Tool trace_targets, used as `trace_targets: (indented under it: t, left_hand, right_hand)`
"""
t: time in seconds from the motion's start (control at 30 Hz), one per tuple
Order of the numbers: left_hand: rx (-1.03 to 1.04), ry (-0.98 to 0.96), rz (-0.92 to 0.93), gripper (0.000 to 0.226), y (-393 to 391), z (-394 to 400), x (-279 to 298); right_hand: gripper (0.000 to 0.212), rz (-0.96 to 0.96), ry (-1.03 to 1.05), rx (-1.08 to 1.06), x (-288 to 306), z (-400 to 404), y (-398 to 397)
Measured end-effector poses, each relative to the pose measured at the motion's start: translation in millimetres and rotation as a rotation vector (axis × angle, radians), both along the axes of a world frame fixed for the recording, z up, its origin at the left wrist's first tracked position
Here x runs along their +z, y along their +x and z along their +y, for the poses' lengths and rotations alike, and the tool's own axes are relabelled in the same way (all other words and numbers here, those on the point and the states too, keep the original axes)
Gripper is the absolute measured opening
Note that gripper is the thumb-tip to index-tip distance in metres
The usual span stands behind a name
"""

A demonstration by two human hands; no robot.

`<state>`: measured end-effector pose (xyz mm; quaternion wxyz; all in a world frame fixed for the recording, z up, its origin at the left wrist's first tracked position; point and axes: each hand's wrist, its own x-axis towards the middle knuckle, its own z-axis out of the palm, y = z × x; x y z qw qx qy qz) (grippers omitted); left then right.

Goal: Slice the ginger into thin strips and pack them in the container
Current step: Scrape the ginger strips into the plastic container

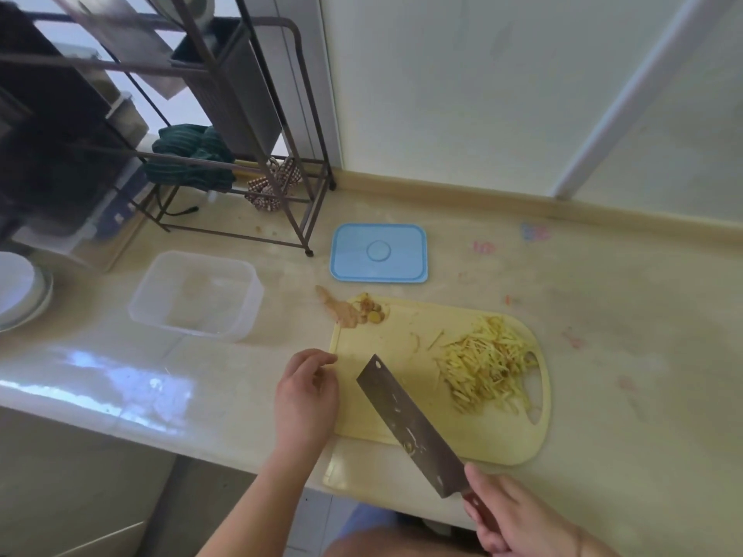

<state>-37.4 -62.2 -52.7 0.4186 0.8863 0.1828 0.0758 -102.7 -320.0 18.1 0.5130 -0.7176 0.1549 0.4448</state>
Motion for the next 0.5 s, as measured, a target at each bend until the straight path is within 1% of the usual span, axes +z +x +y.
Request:
trace_targets:
  t: [0.1, 0.17, 0.23, 0.33, 0.37, 0.43, 0.5]
  left_hand:
    - [-0.021, -0.005, 0.021, 0.018, 1.3, -3.8, -2.4]
    - [-0.035, 0.024, 0.043, 0.017, 1.9, -8.2, -3.1]
    - [-0.019, 0.056, 0.049, 0.017, 1.5, -14.3, -3.5]
    - [-0.01, 0.156, -0.01, 0.021, -0.5, -29.1, -6.7]
    - [-0.025, 0.173, -0.041, 0.023, -0.9, -36.0, -8.8]
    - [-0.071, 0.163, -0.09, 0.024, -0.9, -51.4, -12.3]
    - [-0.14, 0.14, -0.112, 0.024, 0.6, -67.5, -11.9]
  right_hand:
    - [0.062, 0.081, 0.01, -0.077, -3.1, -17.6, 2.3]
    - [0.063, 0.095, 0.031, -0.126, -3.1, -27.1, 5.6]
    - [0.065, 0.074, 0.057, -0.129, -0.8, -31.7, 7.7]
    - [0.07, -0.032, 0.126, -0.061, 5.9, -37.5, 8.7]
    - [0.067, -0.082, 0.126, -0.033, 9.5, -40.9, 8.4]
    - [0.053, -0.184, 0.054, -0.008, 20.5, -52.2, 7.4]
    - [0.041, -0.253, -0.023, -0.129, 27.2, -69.1, 7.9]
